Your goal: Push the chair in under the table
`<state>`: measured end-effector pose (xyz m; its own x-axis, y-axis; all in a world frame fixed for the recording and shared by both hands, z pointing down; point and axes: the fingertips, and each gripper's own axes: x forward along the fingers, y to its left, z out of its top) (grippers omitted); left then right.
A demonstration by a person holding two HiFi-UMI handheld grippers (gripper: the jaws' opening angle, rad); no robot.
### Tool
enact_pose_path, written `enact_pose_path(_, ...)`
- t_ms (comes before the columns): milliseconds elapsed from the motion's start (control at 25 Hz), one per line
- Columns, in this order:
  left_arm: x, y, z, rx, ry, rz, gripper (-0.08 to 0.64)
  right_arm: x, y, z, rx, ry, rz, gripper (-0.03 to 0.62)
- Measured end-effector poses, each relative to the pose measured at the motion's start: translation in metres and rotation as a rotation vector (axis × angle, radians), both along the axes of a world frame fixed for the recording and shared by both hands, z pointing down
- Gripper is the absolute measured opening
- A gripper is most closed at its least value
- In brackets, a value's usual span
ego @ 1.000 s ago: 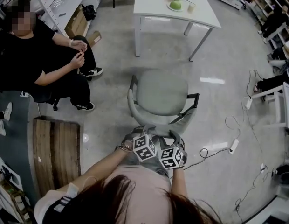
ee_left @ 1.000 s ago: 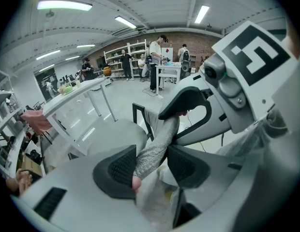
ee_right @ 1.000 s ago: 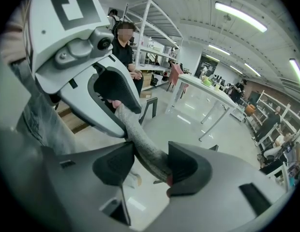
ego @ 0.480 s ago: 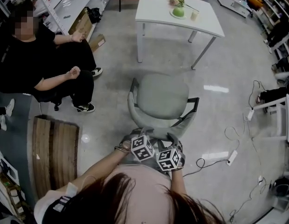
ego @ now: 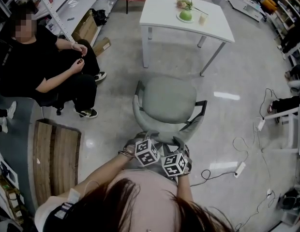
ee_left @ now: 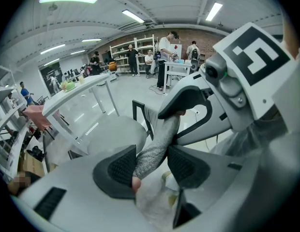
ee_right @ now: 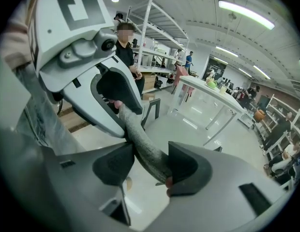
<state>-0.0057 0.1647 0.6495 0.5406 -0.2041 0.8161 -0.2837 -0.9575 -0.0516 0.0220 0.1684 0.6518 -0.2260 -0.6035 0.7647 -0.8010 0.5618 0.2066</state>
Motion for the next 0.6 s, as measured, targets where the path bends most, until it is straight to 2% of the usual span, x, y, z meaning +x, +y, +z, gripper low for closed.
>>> enact_pose_path(600,0.034,-0.05,0.002,0.037,-0.003,-0.055,0.207,0.033,-0.05,0.0,0.012,-0.008,-0.076,0.224)
